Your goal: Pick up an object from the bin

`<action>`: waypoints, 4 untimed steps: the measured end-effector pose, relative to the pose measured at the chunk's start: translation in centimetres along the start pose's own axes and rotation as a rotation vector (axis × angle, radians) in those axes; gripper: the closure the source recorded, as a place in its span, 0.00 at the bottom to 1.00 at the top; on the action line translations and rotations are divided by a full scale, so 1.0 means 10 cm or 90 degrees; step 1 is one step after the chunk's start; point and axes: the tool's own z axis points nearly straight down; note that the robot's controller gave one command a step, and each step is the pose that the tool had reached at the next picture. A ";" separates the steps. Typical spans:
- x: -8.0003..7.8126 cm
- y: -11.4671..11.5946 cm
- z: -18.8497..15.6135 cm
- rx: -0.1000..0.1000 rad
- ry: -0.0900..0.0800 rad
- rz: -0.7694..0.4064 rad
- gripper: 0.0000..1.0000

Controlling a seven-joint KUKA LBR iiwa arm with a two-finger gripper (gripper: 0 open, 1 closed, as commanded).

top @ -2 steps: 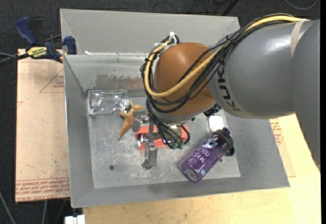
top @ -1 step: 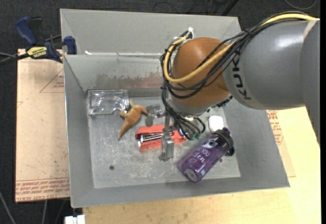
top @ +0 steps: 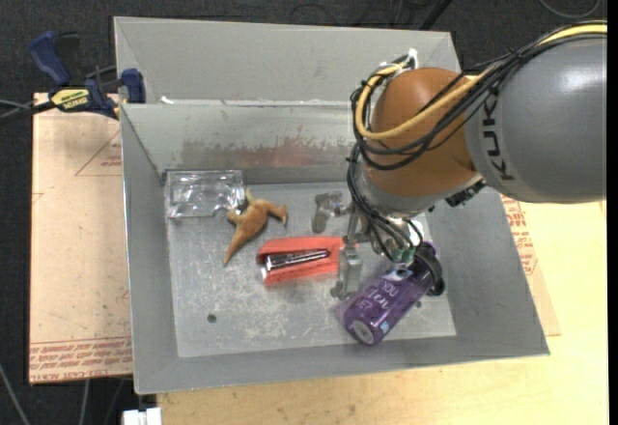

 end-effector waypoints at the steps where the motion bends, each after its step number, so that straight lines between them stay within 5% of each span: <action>1: -0.12 -0.24 0.60 0.002 -0.004 -0.085 0.00; 2: -0.35 -0.15 0.85 0.001 -0.003 0.036 1.00; 4: -0.34 -0.15 0.82 0.001 -0.002 0.036 1.00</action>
Offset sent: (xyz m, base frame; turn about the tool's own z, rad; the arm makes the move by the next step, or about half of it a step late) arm 0.0341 -0.0108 -0.0887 0.0555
